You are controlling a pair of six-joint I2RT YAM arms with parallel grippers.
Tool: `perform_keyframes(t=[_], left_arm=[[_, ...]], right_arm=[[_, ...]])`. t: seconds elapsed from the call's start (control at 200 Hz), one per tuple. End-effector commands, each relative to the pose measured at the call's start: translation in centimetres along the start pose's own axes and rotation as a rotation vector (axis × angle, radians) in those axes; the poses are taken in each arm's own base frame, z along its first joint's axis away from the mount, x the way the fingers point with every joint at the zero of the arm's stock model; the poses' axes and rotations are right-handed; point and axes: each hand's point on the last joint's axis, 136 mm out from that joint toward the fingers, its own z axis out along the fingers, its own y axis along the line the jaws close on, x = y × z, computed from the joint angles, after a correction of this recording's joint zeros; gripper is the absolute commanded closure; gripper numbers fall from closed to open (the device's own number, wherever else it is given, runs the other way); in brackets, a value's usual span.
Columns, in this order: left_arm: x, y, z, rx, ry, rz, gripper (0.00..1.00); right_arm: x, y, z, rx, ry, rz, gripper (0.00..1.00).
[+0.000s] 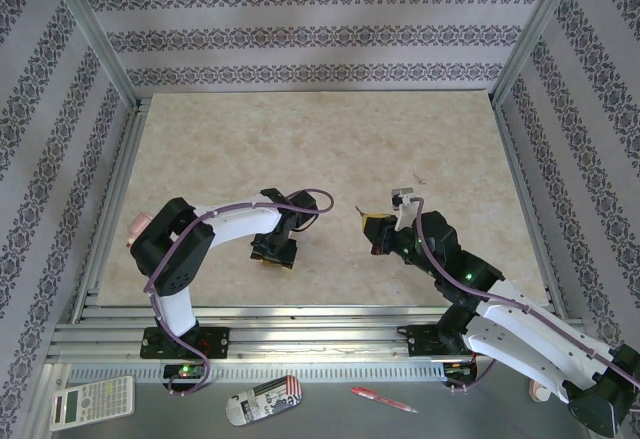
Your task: Unlock with the key
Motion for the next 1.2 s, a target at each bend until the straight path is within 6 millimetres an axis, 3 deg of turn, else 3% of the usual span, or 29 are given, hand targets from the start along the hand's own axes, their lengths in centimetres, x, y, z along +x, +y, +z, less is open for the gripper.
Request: perform_keyframes(t=[0.0,0.295,0.44,0.545,0.714,0.794,0.949,1.084,1.194], left_arm=[[0.2,0.5,1.7,-0.017,0.022,-0.011,0.48],[0.4,1.0,2.3,-0.012,0.029,-0.016,0.70],[0.0,0.7,0.7,0.033,-0.028,-0.029,0.81],[-0.8,-1.5,-1.5,0.189,-0.103,-0.051,0.85],[-3.3,-6.4,-7.5,0.594,-0.278,-0.116,0.89],[-5.0,-7.7,-11.2,0.797,-0.373,-0.172,0.91],[-8.4,-8.2,-20.5,1.223,-0.628,-0.256,0.97],[-9.4,-8.6,-27.1,1.449,-0.754,-0.221,1.00],[-10.2,-7.7,-32.2,1.635,-0.877,-0.207,1.00]], right_arm=[[0.0,-0.4,0.0,0.006,-0.011,0.014,1.00],[0.2,-0.6,0.1,0.006,-0.009,0.019,1.00],[0.2,-0.6,0.2,0.007,-0.009,0.019,1.00],[0.1,-0.5,0.2,0.006,-0.008,0.020,1.00],[0.5,-0.1,0.8,-0.016,0.023,0.031,1.00],[0.7,0.3,1.1,-0.046,0.024,0.062,1.00],[0.0,1.7,1.3,-0.141,-0.013,0.151,1.00],[-1.9,3.2,1.1,-0.180,-0.046,0.162,1.00],[-4.0,4.6,0.4,-0.224,-0.095,0.173,1.00]])
